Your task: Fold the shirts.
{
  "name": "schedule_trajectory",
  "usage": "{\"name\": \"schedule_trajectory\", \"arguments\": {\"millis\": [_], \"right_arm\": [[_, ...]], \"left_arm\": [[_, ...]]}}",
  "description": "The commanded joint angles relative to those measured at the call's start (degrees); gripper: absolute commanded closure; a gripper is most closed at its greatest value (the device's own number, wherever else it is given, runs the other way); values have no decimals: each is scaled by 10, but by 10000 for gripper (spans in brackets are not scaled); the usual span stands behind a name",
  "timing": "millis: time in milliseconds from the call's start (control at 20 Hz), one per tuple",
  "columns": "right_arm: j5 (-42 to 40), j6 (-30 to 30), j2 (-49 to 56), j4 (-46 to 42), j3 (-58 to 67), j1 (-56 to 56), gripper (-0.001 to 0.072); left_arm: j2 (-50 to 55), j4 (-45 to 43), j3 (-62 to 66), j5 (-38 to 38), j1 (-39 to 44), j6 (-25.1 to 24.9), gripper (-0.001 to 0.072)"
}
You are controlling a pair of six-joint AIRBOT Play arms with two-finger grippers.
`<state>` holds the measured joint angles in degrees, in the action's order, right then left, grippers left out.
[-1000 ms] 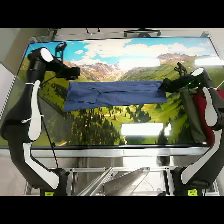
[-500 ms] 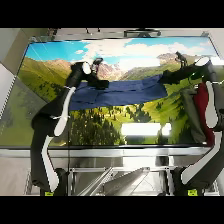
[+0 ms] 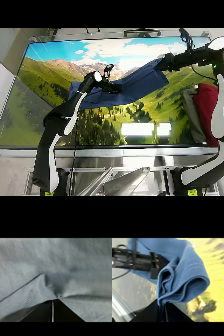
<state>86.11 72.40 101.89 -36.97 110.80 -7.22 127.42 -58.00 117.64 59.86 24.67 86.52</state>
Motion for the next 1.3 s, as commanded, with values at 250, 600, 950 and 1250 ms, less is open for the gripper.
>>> {"name": "schedule_trajectory", "arguments": {"millis": [250, 600, 950, 1250], "right_arm": [[-148, 22, -1, 13, 2, 127, 696], [-580, -125, 152, 254, 2, 431, 695], [-725, -452, 307, 558, 56, 574, 54], [-545, -334, 221, 419, 56, 440, 244]], "left_arm": [[-252, 26, 1, 215, -125, -31, 687], [-492, 26, -11, 189, -349, -59, 685], [-562, 27, -161, 146, -437, -115, 685], [-562, 27, -186, 145, -441, -117, 685]]}}
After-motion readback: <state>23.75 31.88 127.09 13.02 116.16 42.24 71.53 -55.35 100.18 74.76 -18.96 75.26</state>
